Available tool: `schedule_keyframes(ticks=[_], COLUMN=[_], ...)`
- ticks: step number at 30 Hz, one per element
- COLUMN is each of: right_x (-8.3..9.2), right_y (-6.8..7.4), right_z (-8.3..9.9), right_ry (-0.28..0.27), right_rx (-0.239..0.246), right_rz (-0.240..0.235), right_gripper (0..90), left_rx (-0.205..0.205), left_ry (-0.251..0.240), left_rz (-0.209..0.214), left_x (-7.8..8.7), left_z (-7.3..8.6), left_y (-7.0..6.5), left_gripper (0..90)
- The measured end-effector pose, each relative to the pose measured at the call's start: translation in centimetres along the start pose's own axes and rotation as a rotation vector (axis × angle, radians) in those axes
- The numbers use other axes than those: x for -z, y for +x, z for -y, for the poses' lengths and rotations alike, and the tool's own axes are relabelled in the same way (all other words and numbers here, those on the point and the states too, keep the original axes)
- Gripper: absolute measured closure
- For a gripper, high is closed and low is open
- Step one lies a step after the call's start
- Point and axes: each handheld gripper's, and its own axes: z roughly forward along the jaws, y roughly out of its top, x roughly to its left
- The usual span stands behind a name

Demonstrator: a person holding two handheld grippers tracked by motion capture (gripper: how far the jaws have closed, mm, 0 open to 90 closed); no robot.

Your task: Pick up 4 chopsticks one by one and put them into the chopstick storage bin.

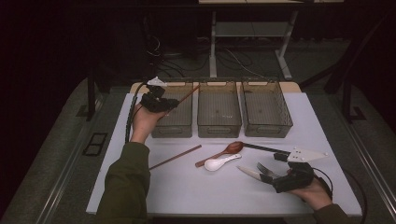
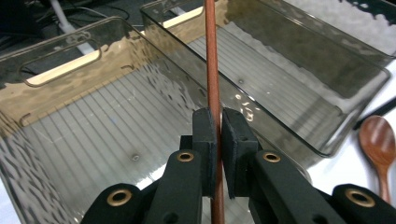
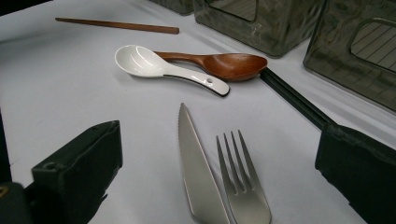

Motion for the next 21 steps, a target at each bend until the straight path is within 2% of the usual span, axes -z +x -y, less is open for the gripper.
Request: schedule_keyframes(ticks=[6,21], right_x=[0.0,0.1], right_y=[-0.1,-0.1], right_z=[0.0,0.0], right_ry=[-0.003,-0.006], right_rx=[0.0,0.0], right_rz=[0.001,0.001], right_gripper=[0.6,0.6], left_rx=[0.004,0.078], left_ry=[0.005,-0.015], left_rz=[-0.019,-0.074], left_x=[-0.8,-2.0], left_z=[-0.3,-0.5], left_y=[0.7,2.8], left_gripper=[83.6,83.6])
